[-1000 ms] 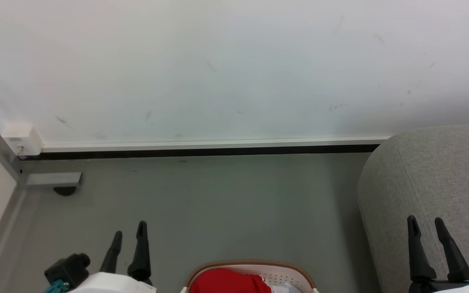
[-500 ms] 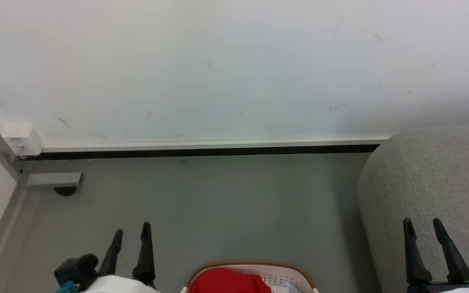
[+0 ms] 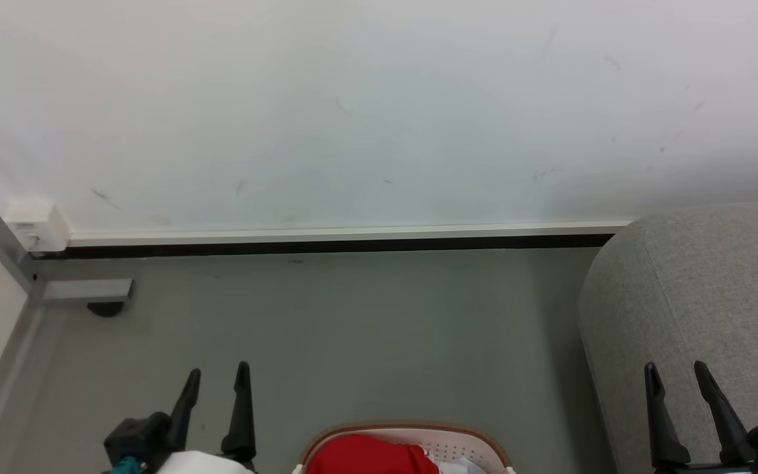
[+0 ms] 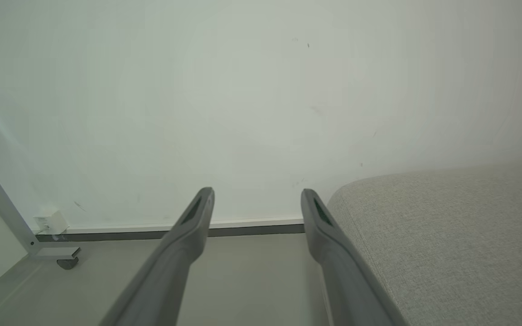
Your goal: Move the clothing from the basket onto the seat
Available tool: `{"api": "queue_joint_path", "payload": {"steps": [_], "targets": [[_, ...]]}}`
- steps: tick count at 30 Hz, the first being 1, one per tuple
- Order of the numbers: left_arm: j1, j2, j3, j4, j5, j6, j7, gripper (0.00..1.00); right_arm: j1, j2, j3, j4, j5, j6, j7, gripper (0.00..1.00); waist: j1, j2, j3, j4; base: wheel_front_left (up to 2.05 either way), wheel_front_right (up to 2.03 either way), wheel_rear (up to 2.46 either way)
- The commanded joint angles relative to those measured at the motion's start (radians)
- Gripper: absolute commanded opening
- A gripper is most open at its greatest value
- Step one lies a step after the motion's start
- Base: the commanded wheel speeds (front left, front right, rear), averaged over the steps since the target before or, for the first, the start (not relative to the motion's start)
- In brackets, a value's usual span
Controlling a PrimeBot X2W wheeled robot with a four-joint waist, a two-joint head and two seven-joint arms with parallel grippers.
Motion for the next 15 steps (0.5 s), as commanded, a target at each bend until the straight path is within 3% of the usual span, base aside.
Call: {"api": "queue_joint_path", "payload": {"steps": [1, 15], "targets": [[0.006, 0.007, 0.001, 0.003, 0.038, -0.001, -0.012, 1.00, 0.004, 0.005, -0.009, 0.000, -0.026, -0.002, -0.004, 1.00, 0.0000, 0.0000, -0.001, 0.001, 0.00, 0.00, 0.00], [0.020, 0.007, -0.001, 0.009, 0.141, 0.000, -0.039, 1.00, 0.015, 0.021, -0.021, 0.021, -0.087, -0.002, -0.011, 1.00, 0.0000, 0.0000, -0.003, 0.001, 0.00, 0.00, 0.00]]}}
